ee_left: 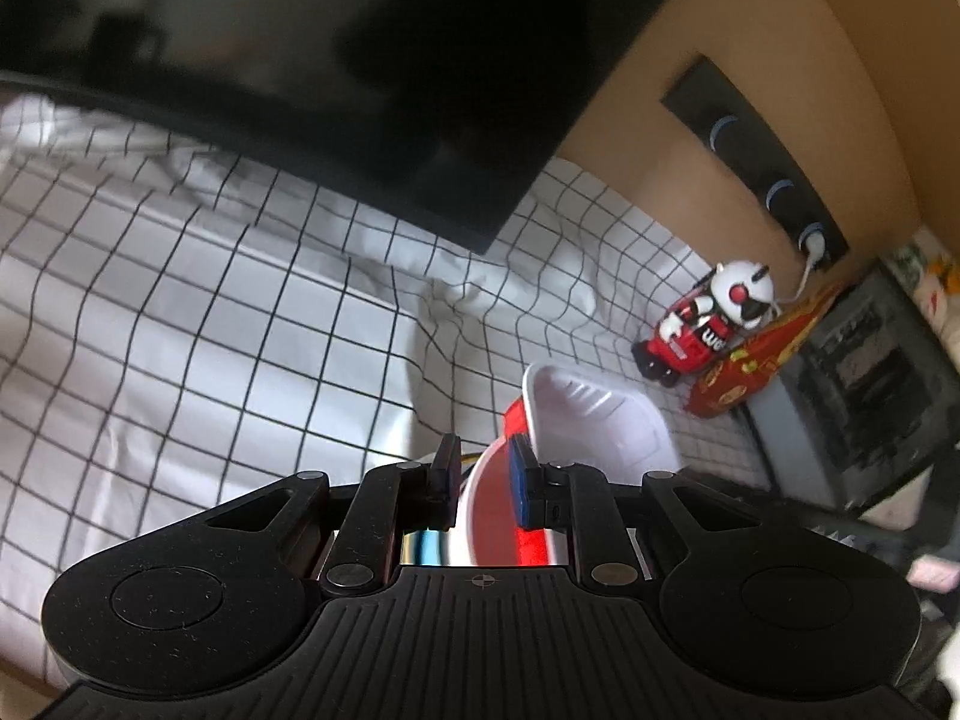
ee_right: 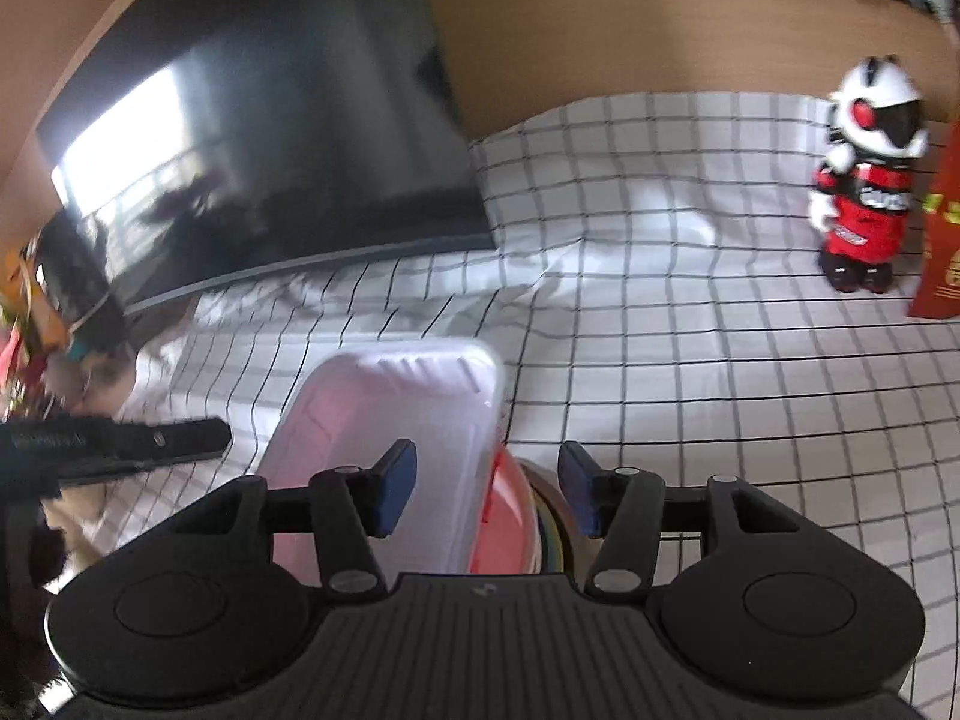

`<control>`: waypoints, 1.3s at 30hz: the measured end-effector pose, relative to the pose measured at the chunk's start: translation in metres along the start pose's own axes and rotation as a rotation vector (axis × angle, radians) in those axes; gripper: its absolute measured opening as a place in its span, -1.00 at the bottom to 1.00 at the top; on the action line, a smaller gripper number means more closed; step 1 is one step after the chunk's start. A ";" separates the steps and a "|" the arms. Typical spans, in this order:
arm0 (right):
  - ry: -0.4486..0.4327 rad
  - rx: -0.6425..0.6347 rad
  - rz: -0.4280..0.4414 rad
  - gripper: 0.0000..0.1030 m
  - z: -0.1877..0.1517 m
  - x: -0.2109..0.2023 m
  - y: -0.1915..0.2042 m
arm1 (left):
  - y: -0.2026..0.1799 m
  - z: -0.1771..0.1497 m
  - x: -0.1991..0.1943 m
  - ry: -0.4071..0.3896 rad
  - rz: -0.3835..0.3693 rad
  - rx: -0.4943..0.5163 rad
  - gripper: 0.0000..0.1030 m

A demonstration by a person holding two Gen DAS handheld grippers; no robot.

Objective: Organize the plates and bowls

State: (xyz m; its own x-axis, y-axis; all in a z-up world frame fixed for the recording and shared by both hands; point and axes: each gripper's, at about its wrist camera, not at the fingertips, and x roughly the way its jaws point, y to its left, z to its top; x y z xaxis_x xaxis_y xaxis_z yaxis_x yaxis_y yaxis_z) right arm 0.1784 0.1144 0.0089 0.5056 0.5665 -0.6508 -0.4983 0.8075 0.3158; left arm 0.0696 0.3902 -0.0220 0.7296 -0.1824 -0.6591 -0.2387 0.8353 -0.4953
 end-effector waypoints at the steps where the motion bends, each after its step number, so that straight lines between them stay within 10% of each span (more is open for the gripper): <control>1: -0.014 0.000 -0.016 0.03 -0.001 -0.007 0.002 | -0.001 -0.003 0.000 0.005 0.002 0.007 -0.62; 11: -0.133 -0.042 -0.062 0.32 -0.070 -0.097 0.018 | -0.053 -0.082 -0.076 -0.128 0.073 0.086 -0.71; 19: 0.004 0.002 -0.040 0.36 -0.151 -0.132 0.024 | -0.132 -0.185 -0.121 -0.101 0.259 0.256 -0.70; 23: 0.025 -0.012 -0.072 0.36 -0.174 -0.142 0.033 | -0.136 -0.215 -0.125 -0.140 0.215 0.235 -0.69; 39: 0.033 0.013 -0.121 0.37 -0.206 -0.150 0.041 | -0.137 -0.241 -0.125 -0.034 0.300 0.240 -0.68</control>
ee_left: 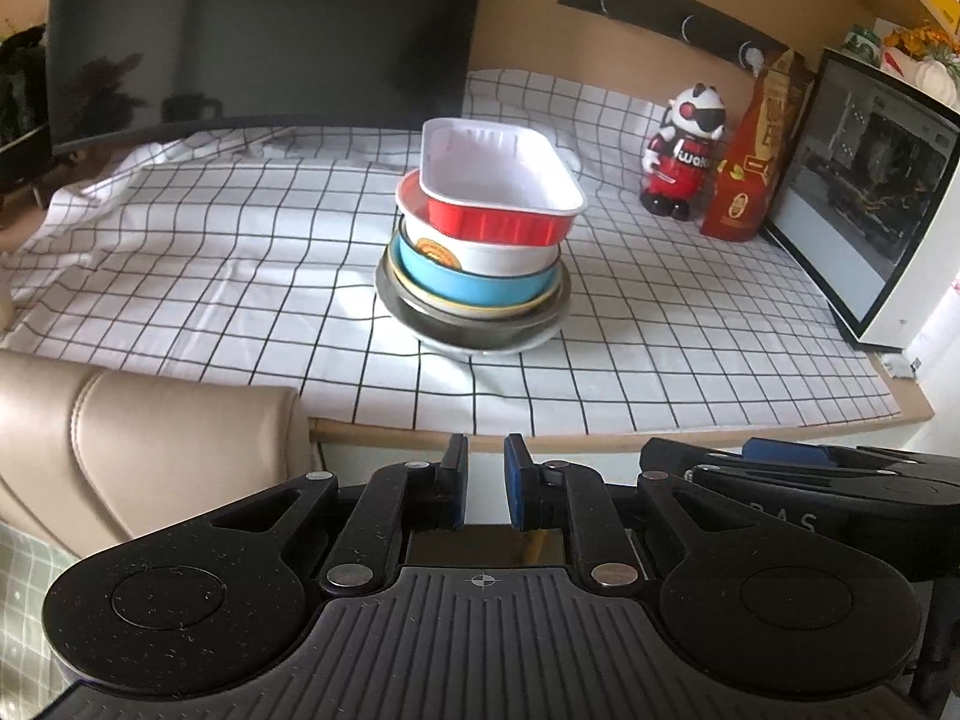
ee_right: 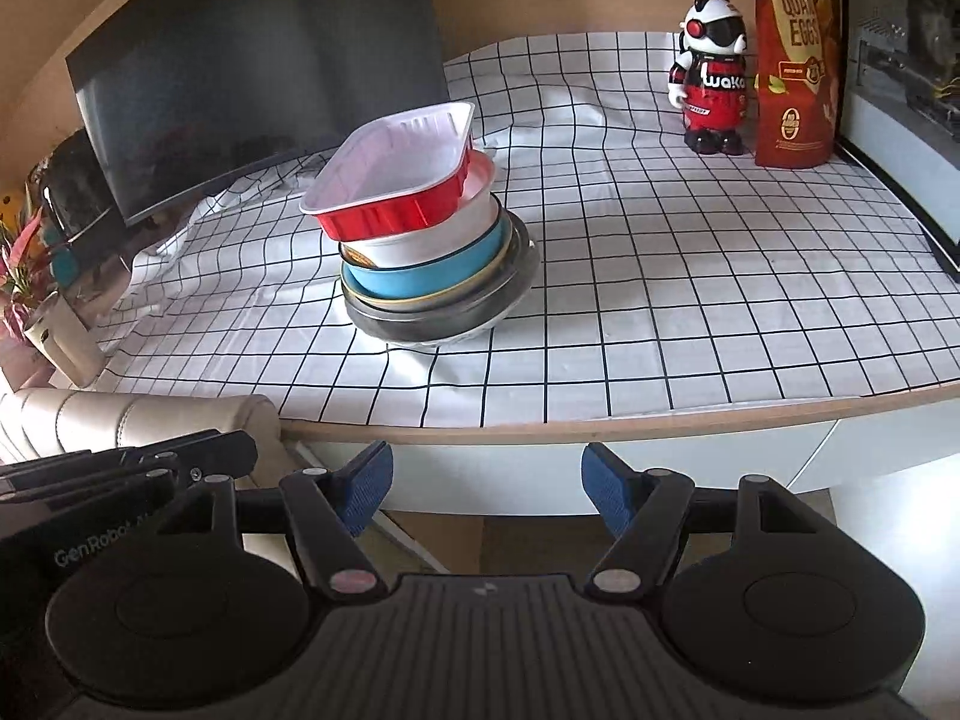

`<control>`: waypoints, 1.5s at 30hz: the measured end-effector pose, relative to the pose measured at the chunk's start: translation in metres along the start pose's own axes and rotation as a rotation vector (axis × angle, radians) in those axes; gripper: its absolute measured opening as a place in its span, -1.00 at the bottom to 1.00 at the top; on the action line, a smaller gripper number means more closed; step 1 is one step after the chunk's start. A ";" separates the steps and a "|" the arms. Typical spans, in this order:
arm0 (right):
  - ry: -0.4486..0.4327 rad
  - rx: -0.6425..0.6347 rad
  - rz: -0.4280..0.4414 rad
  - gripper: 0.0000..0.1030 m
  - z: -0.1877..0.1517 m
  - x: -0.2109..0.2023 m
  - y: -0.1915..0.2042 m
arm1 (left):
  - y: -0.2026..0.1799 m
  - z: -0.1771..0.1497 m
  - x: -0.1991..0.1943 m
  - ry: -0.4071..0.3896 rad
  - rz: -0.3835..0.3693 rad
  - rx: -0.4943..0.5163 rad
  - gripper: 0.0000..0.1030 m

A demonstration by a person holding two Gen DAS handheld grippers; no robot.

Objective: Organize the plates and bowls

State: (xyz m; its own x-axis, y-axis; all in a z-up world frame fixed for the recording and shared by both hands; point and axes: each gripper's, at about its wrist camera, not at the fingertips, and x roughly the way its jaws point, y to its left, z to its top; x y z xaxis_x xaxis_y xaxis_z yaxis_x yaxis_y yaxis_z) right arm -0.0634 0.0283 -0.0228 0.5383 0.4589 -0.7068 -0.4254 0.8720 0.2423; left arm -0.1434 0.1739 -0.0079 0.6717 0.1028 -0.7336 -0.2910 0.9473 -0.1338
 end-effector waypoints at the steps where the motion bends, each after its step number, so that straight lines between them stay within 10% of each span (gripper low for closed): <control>1: 0.000 -0.003 -0.001 0.37 -0.001 -0.001 0.001 | 0.001 -0.001 0.000 0.001 0.002 -0.002 -0.68; 45: -0.004 -0.048 0.007 0.37 0.005 0.001 0.010 | 0.002 -0.001 -0.003 0.001 0.030 -0.011 -0.68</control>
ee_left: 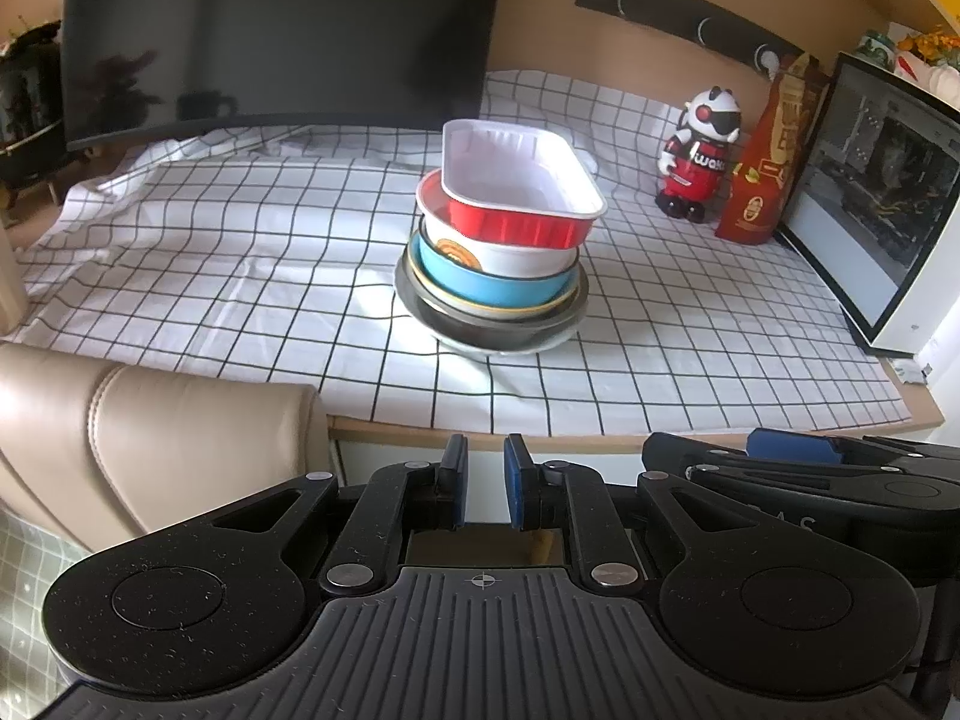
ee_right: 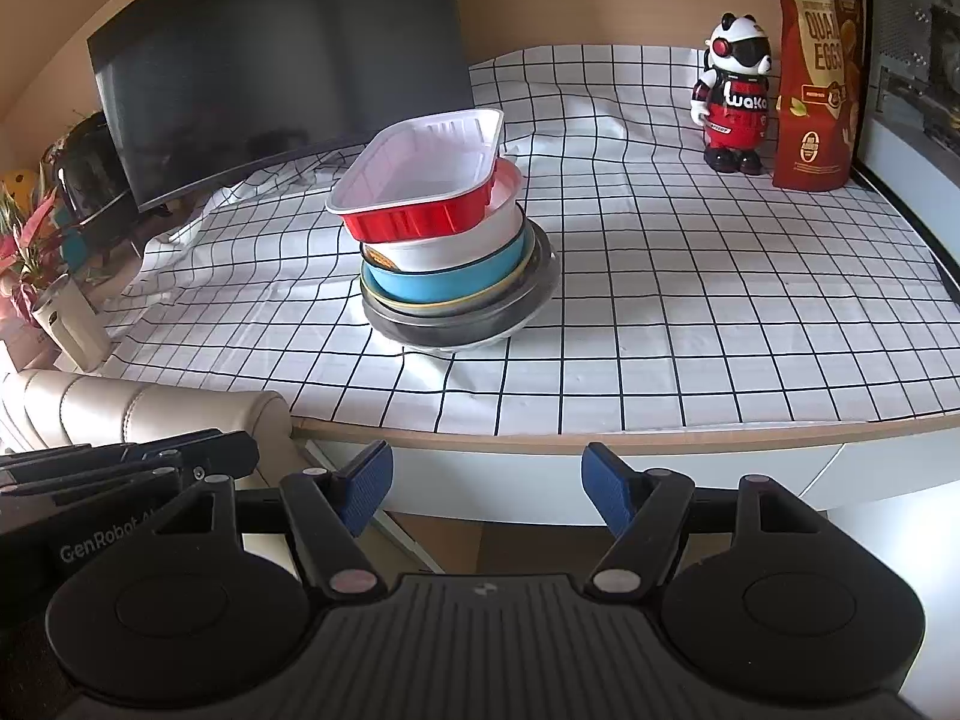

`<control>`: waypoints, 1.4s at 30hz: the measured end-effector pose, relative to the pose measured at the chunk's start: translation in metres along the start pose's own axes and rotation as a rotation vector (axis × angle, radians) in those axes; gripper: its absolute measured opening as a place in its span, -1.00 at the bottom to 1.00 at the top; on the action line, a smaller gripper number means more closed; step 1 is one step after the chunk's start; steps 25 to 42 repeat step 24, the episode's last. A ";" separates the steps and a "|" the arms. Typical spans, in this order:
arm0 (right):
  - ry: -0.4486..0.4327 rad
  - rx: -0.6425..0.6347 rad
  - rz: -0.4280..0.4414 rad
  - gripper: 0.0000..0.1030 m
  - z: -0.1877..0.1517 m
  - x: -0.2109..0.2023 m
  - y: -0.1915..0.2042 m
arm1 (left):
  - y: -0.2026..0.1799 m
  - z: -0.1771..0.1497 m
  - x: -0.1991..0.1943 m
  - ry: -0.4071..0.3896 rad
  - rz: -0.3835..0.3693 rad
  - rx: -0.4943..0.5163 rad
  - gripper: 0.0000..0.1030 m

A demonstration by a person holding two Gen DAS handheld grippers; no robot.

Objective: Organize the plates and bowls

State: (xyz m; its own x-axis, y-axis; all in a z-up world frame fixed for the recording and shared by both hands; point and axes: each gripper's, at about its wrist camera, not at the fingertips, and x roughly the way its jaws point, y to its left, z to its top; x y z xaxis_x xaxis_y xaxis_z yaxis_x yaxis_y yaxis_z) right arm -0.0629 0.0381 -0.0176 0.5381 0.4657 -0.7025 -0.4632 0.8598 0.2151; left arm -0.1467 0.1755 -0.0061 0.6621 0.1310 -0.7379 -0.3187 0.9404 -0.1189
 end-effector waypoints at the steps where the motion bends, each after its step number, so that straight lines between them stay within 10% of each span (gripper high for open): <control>1: 0.000 0.000 0.000 0.37 0.000 0.000 0.000 | 0.000 0.000 0.001 0.002 0.000 0.000 -0.68; 42: 0.005 -0.014 0.015 0.40 0.016 0.023 0.006 | 0.015 0.011 0.016 0.012 0.031 -0.045 -0.68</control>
